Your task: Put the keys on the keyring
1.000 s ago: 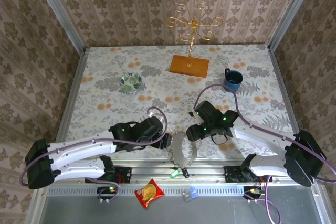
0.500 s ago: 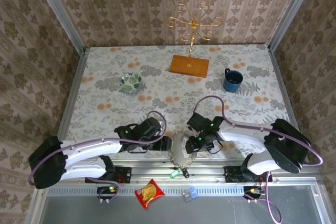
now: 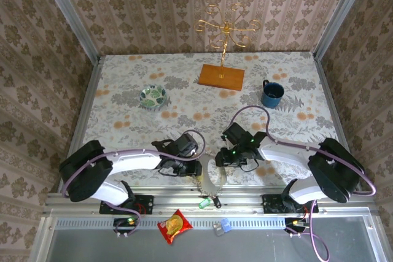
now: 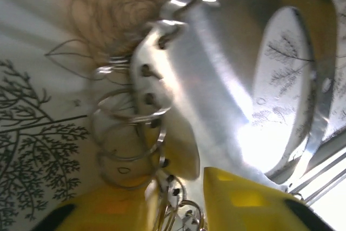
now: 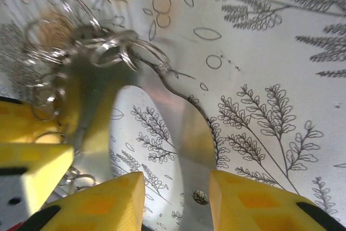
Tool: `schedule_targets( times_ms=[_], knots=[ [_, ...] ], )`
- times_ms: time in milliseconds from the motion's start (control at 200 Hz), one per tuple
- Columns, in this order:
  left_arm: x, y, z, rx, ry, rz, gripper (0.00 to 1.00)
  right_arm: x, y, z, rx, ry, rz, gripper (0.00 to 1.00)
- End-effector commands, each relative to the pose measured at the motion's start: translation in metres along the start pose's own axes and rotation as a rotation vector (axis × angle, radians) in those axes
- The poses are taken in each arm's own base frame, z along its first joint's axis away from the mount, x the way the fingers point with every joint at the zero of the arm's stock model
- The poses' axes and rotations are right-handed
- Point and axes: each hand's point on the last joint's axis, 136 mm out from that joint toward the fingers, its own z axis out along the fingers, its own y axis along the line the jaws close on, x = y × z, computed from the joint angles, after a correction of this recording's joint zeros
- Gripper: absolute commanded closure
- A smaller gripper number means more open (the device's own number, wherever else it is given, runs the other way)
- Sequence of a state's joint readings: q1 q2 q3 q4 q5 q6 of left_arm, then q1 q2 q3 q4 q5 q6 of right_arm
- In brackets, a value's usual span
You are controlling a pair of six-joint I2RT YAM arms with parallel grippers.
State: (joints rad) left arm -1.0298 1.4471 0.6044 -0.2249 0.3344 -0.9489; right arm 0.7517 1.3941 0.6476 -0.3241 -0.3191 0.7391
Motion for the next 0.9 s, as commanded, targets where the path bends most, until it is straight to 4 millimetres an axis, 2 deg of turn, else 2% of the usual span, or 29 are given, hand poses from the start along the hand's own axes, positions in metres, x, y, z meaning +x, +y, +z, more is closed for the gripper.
schedule_targets(
  times_ms=[0, 70, 235, 385, 535, 625, 715, 895],
  knots=[
    [-0.017, -0.004, 0.012, 0.003, -0.021, 0.014, 0.87, -0.004, -0.003, -0.015, -0.013, -0.041, 0.002, 0.62],
    [-0.027, 0.000, 0.010, -0.013, -0.040, 0.004, 1.00, -0.008, -0.009, -0.028, -0.004, -0.069, 0.006, 0.62],
    [-0.056, -0.004, -0.010, -0.016, -0.126, 0.008, 1.00, -0.017, -0.019, -0.059, 0.009, -0.129, 0.010, 0.61],
    [-0.093, -0.003, -0.038, -0.004, -0.238, -0.031, 1.00, -0.025, -0.030, -0.082, 0.032, -0.175, 0.015, 0.61],
    [-0.129, 0.013, -0.058, 0.050, -0.345, -0.163, 1.00, -0.033, -0.037, -0.088, 0.044, -0.200, 0.024, 0.61],
    [-0.146, 0.028, -0.063, 0.094, -0.408, -0.276, 1.00, -0.035, -0.037, -0.087, 0.046, -0.197, 0.022, 0.62],
    [-0.151, 0.035, -0.059, 0.104, -0.418, -0.329, 1.00, -0.039, -0.035, -0.088, 0.042, -0.202, 0.019, 0.62],
    [-0.136, 0.053, -0.036, 0.069, -0.388, -0.397, 1.00, -0.043, -0.035, -0.089, 0.050, -0.212, 0.011, 0.61]
  ],
)
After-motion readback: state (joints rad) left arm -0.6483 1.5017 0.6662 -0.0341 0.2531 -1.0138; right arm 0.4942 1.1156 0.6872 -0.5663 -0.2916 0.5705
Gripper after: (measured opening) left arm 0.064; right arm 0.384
